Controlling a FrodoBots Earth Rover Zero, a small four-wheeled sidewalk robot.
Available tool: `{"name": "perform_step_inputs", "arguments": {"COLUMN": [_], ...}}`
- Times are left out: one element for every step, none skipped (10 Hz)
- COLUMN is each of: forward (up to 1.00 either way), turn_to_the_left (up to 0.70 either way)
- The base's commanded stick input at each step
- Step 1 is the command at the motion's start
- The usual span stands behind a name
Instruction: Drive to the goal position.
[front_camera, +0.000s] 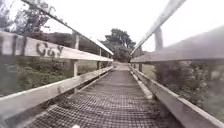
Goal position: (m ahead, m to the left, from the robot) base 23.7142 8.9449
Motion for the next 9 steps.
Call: {"name": "perform_step_inputs", "arguments": {"forward": [0.85,0.85,0.85,0.85,0.85,0.85,0.85,0.85,0.85], "turn_to_the_left": [-0.05,-0.11,-0.17,-0.32,-0.33,-0.33,-0.33,-0.33,-0.33]}}
